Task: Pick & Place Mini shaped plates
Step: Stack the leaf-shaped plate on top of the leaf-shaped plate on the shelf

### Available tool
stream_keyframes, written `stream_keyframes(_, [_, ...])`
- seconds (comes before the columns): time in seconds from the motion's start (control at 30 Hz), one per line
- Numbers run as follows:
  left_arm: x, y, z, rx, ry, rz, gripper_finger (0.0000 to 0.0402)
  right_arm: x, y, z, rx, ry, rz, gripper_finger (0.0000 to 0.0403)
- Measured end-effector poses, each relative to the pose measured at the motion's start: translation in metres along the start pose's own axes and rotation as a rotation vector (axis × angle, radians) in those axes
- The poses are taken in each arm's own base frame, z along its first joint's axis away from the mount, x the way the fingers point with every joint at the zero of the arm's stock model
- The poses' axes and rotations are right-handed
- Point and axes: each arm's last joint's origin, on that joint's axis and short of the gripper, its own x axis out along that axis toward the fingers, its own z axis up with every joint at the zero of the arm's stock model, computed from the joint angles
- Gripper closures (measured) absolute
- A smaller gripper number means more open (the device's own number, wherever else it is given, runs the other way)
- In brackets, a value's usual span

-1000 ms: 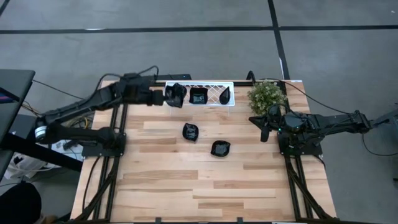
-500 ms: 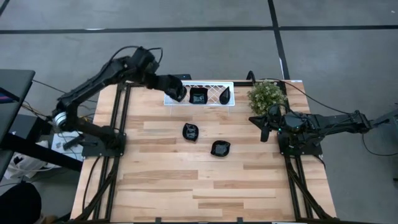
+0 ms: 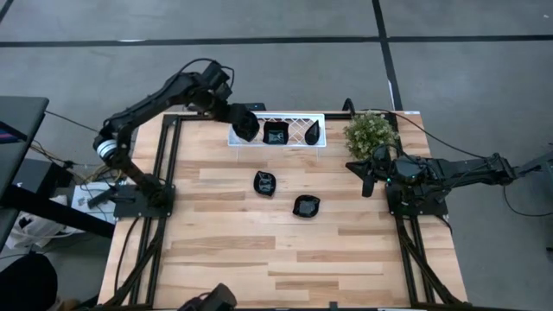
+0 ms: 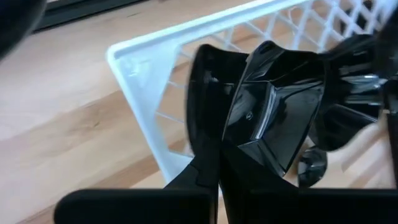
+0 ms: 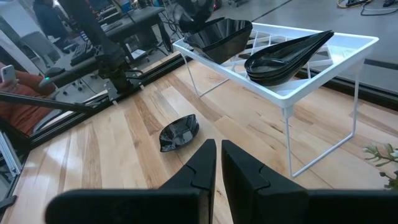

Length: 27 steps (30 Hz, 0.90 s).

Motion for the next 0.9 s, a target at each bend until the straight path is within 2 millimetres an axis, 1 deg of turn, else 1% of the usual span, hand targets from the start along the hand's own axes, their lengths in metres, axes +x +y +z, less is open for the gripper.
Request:
stream_keyframes(0.07, [0.003, 0.003, 0.002, -0.009, 0.009, 0.007, 0.0399, 0.0, 0.0, 0.0, 0.0, 0.0, 0.0, 0.0381])
stream_keyframes(0.23, [-0.001, 0.009, 0.004, -0.022, 0.005, -0.008, 0.0399, 0.0, 0.0, 0.0, 0.0, 0.001, 0.0, 0.0381])
stream_keyframes(0.33, [-0.007, 0.01, 0.008, -0.023, 0.002, -0.055, 0.0399, 0.0, 0.0, 0.0, 0.0, 0.001, 0.0, 0.0381])
stream_keyframes(0.57, [-0.022, 0.004, 0.016, 0.017, -0.048, -0.078, 0.0399, 0.0, 0.0, 0.0, 0.0, 0.001, 0.0, 0.0381])
stream_keyframes(0.8, [-0.008, 0.005, 0.015, 0.03, 0.038, -0.045, 0.0399, 0.0, 0.0, 0.0, 0.0, 0.0, 0.0, 0.0381])
stream_keyframes(0.9, [-0.008, 0.005, 0.015, 0.029, 0.038, -0.047, 0.0399, 0.0, 0.0, 0.0, 0.0, 0.001, 0.0, 0.0381])
